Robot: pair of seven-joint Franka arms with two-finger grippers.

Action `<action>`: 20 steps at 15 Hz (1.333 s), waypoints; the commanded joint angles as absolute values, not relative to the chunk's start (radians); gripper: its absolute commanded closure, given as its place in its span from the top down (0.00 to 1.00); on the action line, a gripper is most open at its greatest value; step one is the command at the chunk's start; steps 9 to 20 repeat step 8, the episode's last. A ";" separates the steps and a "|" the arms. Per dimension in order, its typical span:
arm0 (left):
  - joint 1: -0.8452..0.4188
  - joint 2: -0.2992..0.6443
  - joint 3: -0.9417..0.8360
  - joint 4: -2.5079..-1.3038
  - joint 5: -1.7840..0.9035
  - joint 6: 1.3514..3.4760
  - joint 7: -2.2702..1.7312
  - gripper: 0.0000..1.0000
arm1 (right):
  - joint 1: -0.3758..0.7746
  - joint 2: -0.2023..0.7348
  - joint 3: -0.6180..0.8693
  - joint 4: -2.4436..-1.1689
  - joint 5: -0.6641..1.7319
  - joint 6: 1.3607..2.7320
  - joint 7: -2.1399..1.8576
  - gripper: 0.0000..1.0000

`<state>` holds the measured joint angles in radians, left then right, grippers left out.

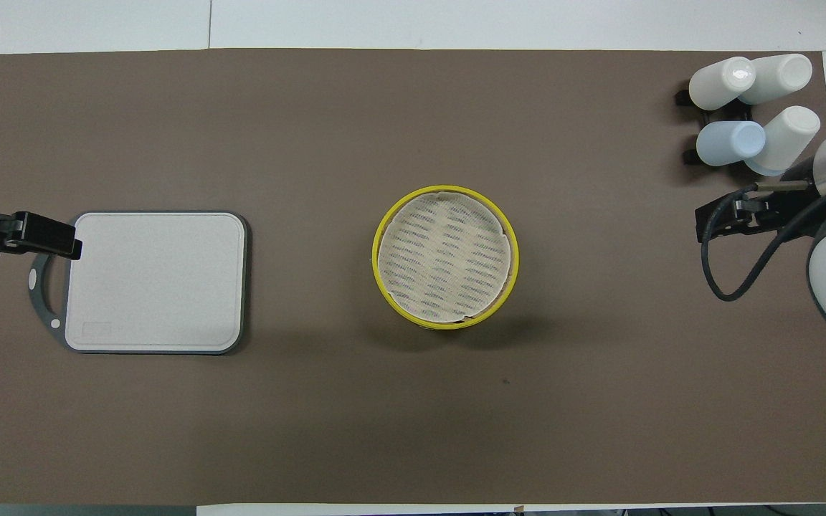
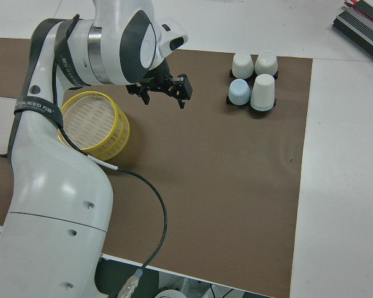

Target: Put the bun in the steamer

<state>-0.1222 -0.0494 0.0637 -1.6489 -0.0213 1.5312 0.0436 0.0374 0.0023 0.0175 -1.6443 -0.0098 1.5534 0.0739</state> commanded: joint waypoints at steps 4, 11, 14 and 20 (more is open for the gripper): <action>-0.120 -0.049 0.066 -1.644 -0.006 1.537 0.052 1.00 | 0.015 -0.026 0.028 -1.663 0.000 1.548 0.040 1.00; -0.117 -0.049 0.066 -1.644 -0.005 1.543 0.055 1.00 | 0.015 -0.026 0.028 -1.664 0.000 1.548 0.040 1.00; -0.117 -0.049 0.066 -1.644 -0.005 1.543 0.055 1.00 | 0.015 -0.026 0.028 -1.664 0.000 1.548 0.040 1.00; -0.117 -0.049 0.066 -1.644 -0.005 1.543 0.055 1.00 | 0.015 -0.026 0.028 -1.664 0.000 1.548 0.040 1.00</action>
